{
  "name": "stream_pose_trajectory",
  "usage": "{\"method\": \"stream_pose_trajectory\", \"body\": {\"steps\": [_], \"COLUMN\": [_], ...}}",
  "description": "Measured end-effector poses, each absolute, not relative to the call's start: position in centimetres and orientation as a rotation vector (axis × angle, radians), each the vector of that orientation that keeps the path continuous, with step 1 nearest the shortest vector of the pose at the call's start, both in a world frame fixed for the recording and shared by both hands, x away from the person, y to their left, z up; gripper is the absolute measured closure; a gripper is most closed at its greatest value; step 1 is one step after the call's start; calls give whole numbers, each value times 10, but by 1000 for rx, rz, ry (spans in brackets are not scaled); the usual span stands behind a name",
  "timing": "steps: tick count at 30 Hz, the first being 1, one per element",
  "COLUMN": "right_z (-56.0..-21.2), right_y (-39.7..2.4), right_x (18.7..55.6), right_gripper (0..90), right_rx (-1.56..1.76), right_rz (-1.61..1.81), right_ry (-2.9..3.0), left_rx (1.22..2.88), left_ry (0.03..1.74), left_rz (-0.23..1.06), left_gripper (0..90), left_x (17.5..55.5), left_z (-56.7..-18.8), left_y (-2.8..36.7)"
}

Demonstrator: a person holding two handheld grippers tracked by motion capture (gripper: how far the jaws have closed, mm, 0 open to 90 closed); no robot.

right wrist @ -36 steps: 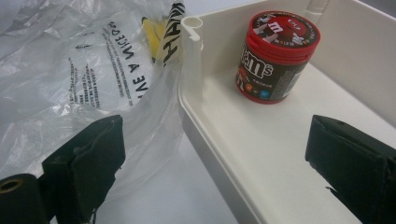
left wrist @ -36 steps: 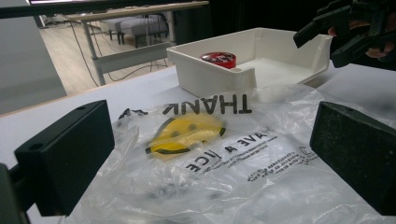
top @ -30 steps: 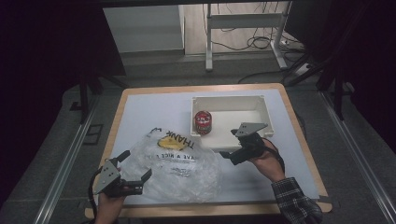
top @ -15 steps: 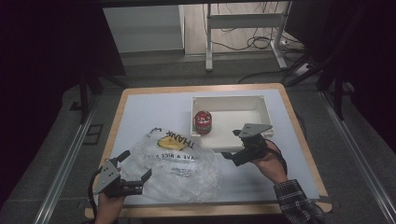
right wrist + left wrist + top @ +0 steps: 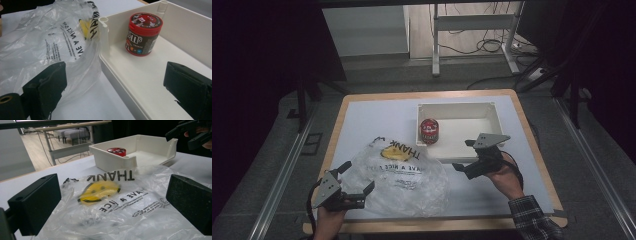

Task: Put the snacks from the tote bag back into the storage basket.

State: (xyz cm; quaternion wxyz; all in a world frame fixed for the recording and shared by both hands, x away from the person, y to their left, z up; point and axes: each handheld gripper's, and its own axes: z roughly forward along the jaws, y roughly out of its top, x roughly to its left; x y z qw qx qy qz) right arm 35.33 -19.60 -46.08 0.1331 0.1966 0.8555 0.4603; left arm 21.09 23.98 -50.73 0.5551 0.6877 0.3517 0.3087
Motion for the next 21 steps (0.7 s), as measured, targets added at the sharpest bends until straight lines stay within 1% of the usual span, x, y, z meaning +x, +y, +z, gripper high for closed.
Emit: {"method": "stream_pose_trajectory", "body": {"steps": [21], "right_z": [-461], "right_y": [-211], "right_x": [343], "right_gripper": [53], "right_rx": [581], "right_rz": [1334], "right_ry": [2458], "left_rx": [1628], "left_ry": [828], "left_rz": [727], "left_gripper": [0], "left_x": [211], "left_z": [-507], "left_y": [239]}}
